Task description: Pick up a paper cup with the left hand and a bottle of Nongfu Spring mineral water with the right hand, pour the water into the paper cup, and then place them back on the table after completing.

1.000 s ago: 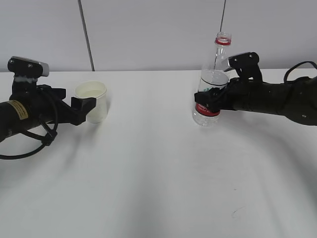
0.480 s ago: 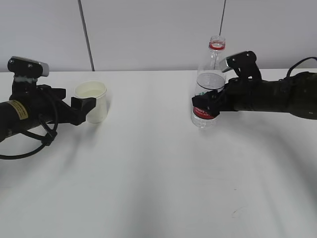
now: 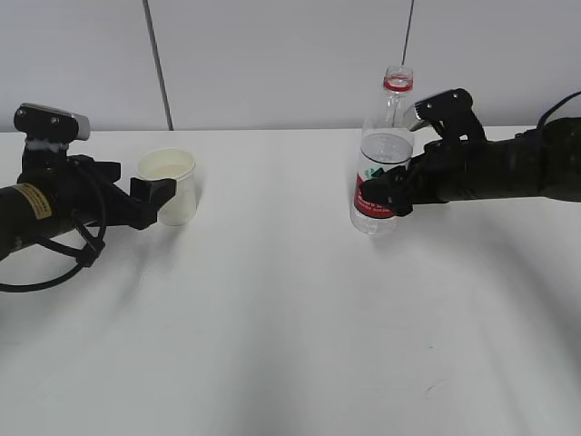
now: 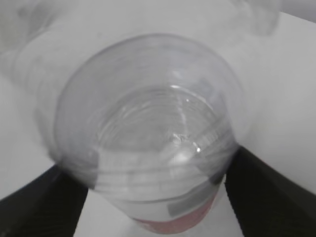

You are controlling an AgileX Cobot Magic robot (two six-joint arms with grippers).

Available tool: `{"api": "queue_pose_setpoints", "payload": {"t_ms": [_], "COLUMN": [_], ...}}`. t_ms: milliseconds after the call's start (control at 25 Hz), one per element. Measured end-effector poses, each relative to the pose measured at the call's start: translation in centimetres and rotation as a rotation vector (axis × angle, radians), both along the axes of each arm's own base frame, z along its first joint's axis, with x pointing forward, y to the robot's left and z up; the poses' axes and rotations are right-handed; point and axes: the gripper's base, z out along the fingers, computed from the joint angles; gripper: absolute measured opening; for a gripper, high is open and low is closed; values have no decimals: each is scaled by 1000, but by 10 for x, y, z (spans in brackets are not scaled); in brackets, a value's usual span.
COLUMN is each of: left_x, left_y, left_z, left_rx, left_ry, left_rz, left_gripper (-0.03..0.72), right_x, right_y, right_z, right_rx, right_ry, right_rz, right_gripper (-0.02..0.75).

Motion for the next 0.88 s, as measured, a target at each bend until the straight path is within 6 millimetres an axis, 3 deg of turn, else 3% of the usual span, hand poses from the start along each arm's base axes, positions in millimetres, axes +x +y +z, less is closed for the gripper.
{"api": "queue_pose_setpoints", "payload": {"t_ms": [320, 640, 880], "left_x": [0, 0, 0], "left_y": [0, 0, 0], "left_z": [0, 0, 0], "left_rx": [0, 0, 0], "left_ry": [0, 0, 0], "left_rz": [0, 0, 0], "left_gripper": [584, 584, 584], "right_x": [-7, -11, -16], "right_y": [0, -3, -5], "right_z": [10, 7, 24], "right_rx": [-31, -69, -96], "right_ry": [47, 110, 112], "right_rz": [33, 29, 19], "right_gripper": [615, 592, 588]}}
